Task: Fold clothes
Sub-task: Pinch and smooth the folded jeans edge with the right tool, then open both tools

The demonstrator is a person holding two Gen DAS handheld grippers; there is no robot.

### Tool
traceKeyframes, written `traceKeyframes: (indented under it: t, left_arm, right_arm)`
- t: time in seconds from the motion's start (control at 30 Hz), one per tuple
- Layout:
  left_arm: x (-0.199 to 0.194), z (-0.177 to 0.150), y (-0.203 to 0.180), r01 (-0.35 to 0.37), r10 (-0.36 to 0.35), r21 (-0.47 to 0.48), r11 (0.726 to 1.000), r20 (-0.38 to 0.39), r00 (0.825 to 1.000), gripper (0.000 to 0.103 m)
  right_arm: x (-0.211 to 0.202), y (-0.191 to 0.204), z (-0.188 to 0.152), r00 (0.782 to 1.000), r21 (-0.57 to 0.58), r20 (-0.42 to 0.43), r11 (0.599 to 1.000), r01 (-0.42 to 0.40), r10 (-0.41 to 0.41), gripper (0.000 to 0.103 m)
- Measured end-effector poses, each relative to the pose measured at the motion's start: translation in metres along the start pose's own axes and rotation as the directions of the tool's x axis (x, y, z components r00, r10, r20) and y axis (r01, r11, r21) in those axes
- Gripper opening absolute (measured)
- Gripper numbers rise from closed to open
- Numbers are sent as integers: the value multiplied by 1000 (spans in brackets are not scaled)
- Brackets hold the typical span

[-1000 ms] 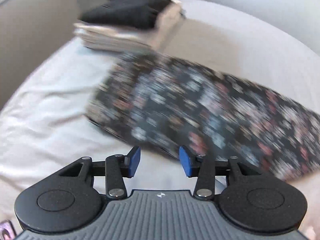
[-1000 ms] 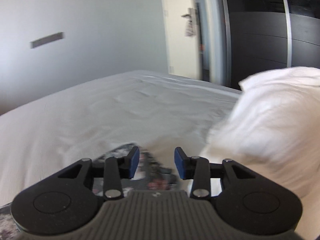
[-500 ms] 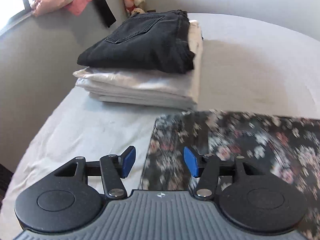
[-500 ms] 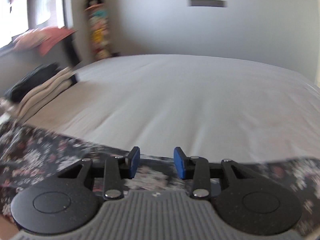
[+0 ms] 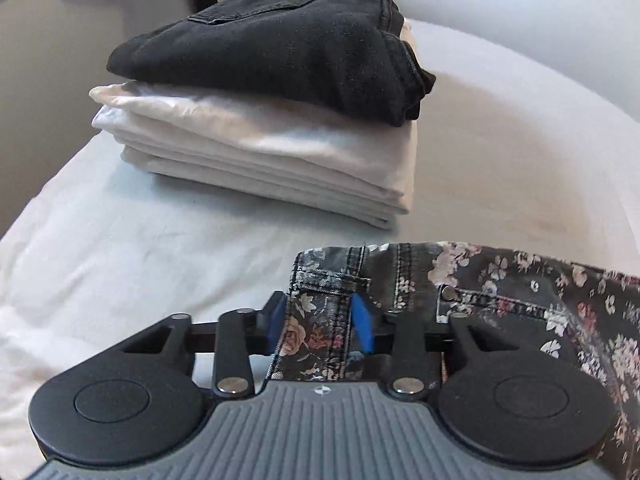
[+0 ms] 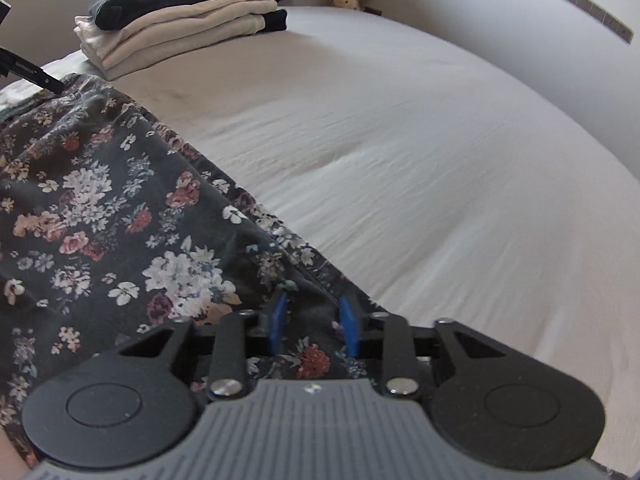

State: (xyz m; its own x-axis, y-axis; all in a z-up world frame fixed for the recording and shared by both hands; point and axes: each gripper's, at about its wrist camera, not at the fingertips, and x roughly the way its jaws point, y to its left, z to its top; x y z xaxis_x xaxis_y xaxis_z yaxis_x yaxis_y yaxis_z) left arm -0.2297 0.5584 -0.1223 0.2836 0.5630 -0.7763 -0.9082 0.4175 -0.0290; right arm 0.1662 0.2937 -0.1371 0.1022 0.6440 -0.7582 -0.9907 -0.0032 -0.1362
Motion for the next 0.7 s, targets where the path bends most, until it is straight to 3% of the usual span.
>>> traceKeyframes:
  t: [0.03,0.07,0.17,0.33,0.5,0.6,0.7]
  left_arm:
    - [-3,-1,-1,4,-3,-1,1000,14,1000,19]
    - [-6,-2,-3,7,-7,-3,1000,29,1000,18]
    - [-19,-5,-7,5,-6,6,1000,83,997,15]
    - [-40,0,-10,-9,2,52,999,138,990,14]
    - [-27,11,-17,-42,33,87,995,97,995,15]
    - [-19,7,-19,-66,58,111,992,73,996,19]
    - [-21,4,-17,-94,85,107,990,82,993,36]
  right_arm:
    - [0,1,1,1000,-11,-6,1000,8,-8,5]
    - [-2,3,2,1000,-35,-5,999,23,-23,2]
    - [-13,10,2,998,-73,30,995,65,-63,0]
    - [-31,9,13,985,-35,105,989,142,-138,0]
    - [-4,3,22,991,10,29,991,131,-131,0]
    - [5,1,17,993,50,7,992,113,-114,2]
    - [-6,-9,12,991,146,34,982,121,-127,18]
